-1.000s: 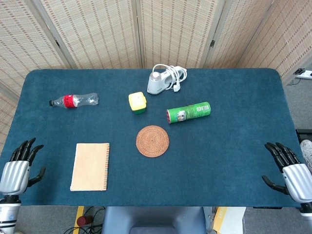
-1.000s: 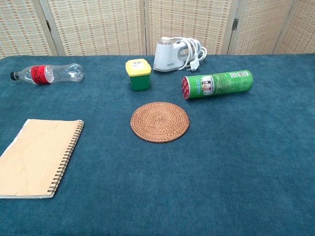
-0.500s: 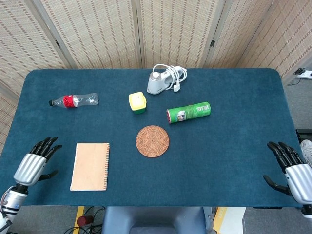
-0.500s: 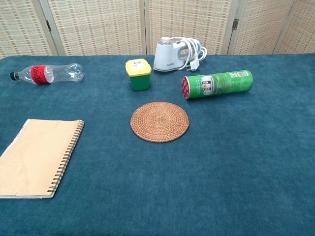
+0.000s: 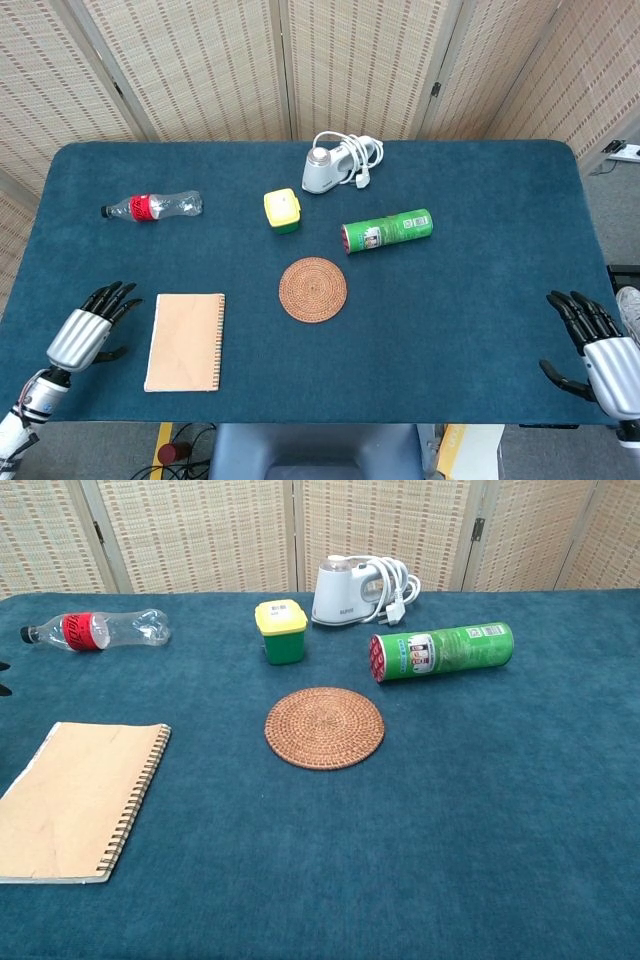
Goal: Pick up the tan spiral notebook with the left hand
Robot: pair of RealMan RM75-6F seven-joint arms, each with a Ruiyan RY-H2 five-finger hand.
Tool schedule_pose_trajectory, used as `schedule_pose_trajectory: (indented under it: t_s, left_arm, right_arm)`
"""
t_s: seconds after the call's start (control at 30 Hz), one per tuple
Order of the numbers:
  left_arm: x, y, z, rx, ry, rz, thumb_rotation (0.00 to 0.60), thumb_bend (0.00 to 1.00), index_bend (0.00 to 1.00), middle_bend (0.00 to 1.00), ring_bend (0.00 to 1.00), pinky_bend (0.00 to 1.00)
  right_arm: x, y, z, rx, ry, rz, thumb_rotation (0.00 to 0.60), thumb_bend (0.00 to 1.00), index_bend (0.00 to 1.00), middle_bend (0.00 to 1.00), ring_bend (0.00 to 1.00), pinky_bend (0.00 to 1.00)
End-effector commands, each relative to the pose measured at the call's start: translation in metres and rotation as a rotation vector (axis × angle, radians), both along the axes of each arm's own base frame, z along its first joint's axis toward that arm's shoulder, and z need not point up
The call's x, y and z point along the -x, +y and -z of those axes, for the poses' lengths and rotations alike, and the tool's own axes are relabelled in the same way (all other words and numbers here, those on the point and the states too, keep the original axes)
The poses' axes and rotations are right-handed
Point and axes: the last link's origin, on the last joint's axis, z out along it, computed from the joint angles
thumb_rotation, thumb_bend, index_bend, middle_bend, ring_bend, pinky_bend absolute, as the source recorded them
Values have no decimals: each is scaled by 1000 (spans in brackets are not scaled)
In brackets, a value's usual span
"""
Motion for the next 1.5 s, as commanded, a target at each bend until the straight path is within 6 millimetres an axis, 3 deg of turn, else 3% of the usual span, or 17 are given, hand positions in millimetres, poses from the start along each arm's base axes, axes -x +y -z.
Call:
schedule_pose_trajectory:
  t_s: [0.03, 0.5, 0.93, 1.5]
  left_arm:
    - [-3, 2, 14, 30, 5, 45, 600, 152, 216, 104, 49, 180]
    - [-7, 7, 34, 72, 36, 84, 600, 151, 219, 105, 54, 180]
    - [-24, 7, 51, 107, -42, 139, 600, 151, 233, 121, 64, 181]
    - [-31, 17, 64, 109, -79, 111, 600, 151, 239, 126, 70, 181]
  right_arm:
    - [-1, 0, 0, 2, 1, 1, 600, 293, 19, 126, 50, 115]
    - [-5, 1, 0, 4, 10, 5, 600, 294, 19, 126, 50, 115]
    - [-6, 2, 3, 1, 18, 20, 600, 294, 19, 126, 50, 115]
    - [-7, 3, 2, 5, 22, 23, 600, 294, 20, 126, 50, 115]
